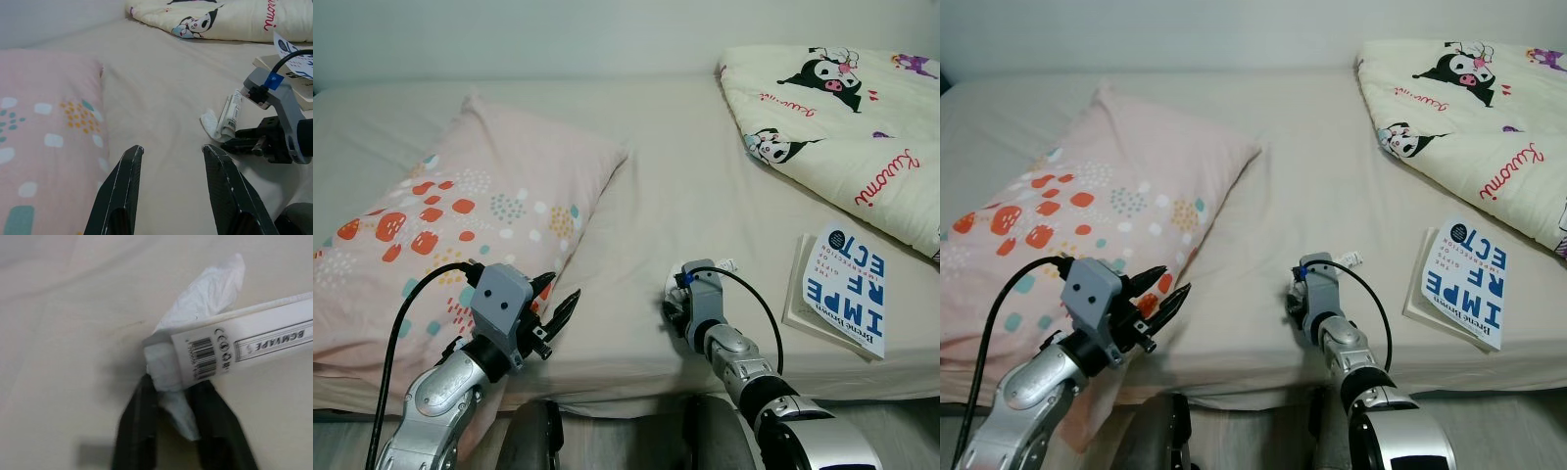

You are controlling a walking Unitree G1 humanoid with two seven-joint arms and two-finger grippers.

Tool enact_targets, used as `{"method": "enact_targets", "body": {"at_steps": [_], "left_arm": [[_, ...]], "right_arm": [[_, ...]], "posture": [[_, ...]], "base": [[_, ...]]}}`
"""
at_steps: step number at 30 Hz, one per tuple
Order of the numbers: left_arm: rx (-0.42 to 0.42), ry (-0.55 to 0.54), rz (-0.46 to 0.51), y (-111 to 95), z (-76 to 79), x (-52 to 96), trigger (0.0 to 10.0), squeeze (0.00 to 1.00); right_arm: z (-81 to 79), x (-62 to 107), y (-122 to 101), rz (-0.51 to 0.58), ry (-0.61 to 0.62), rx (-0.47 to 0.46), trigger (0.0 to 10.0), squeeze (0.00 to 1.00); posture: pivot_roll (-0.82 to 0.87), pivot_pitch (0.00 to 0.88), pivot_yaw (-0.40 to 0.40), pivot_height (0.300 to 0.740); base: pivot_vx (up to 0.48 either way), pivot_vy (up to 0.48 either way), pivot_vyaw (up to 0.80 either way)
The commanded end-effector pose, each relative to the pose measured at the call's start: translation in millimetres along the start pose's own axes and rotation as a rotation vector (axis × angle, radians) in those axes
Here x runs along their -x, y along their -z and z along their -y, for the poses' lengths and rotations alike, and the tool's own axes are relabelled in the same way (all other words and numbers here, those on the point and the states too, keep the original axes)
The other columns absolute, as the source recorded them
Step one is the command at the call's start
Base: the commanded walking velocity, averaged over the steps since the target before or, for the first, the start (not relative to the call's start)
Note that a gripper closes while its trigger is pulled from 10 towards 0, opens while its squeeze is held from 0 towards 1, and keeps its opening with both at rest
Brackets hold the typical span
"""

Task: Clean up the room

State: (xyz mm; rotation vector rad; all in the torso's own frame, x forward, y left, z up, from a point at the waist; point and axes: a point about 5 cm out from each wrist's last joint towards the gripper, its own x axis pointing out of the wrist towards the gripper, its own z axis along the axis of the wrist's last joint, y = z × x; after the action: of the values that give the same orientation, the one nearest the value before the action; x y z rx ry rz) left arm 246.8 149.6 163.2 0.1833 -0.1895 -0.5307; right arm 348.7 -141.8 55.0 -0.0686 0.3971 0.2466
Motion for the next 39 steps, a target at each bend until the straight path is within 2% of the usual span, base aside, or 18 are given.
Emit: {"method": "enact_targets", "body": {"at_steps": [1, 10, 13, 19, 23, 27, 30, 32, 34, 39], "left_arm": [[-0.017, 0.015, -0.014, 0, 0.1, 3.1, 10.0, 0.0], [-0.015, 0.002, -0.006, 3, -0.6, -0.5, 10.0, 0.0], [-0.004, -0.028, 0.021, 7, -0.4, -9.0, 10.0, 0.0], [0.019, -0.065, 0.047, 9, -2.2, -17.3, 10.0, 0.0], [0.027, -0.088, 0.068, 8, -5.7, -22.7, 10.0, 0.0], [0.041, -0.126, 0.087, 7, -9.8, -27.1, 10.0, 0.0], [0.091, -0.233, 0.092, 9, -19.1, -29.9, 10.0, 0.0], [0.091, -0.233, 0.092, 9, -19.1, -29.9, 10.0, 0.0], [0.139, -0.322, 0.092, 14, -25.1, -32.2, 10.0, 0.0], [0.157, -0.362, 0.094, 16, -26.8, -33.4, 10.0, 0.0]], "right_arm": [[-5.0, 2.3, 14, -0.038, -0.016, -0.024, 0.0, 0.0], [-11.7, 3.9, 19, -0.01, -0.043, -0.03, 0.0, 0.0], [-21.5, 7.0, 22, 0.065, -0.086, -0.031, 0.0, 0.0], [-31.5, 8.6, 10, 0.178, -0.145, -0.018, 0.0, 0.0], [-43.0, 13.7, 2, 0.276, -0.214, 0.045, 0.0, 0.0], [-41.2, 18.7, -4, 0.347, -0.197, 0.073, 0.0, 0.0], [-36.7, 22.6, -15, 0.422, -0.169, 0.085, 0.0, 0.0], [-36.7, 22.6, -15, 0.422, -0.169, 0.085, 0.0, 0.0], [-32.2, 27.1, -28, 0.498, -0.132, 0.089, 0.0, 0.0], [-25.1, 28.0, -38, 0.531, -0.088, 0.065, 0.0, 0.0]], "posture": [[0.22, 0.258, -0.006, 0.593], [0.17, 0.219, -0.024, 0.593], [0.13, 0.15, -0.039, 0.593], [0.1, 0.102, -0.045, 0.593], [0.08, 0.069, -0.046, 0.593], [0.07, 0.045, -0.049, 0.593], [0.06, 0.033, -0.048, 0.593], [0.06, 0.033, -0.048, 0.593], [0.05, 0.025, -0.049, 0.593], [0.05, 0.024, -0.046, 0.593]], "base": [[0.0, 0.0, 0.0], [0.0, 0.0, 0.0], [0.0, 0.0, 0.0], [0.0, 0.0, 0.0], [0.0, 0.0, 0.0], [0.0, 0.0, 0.0], [0.0, 0.0, 0.0], [0.0, 0.0, 0.0], [0.0, 0.0, 0.0], [0.0, 0.0, 0.0]]}}
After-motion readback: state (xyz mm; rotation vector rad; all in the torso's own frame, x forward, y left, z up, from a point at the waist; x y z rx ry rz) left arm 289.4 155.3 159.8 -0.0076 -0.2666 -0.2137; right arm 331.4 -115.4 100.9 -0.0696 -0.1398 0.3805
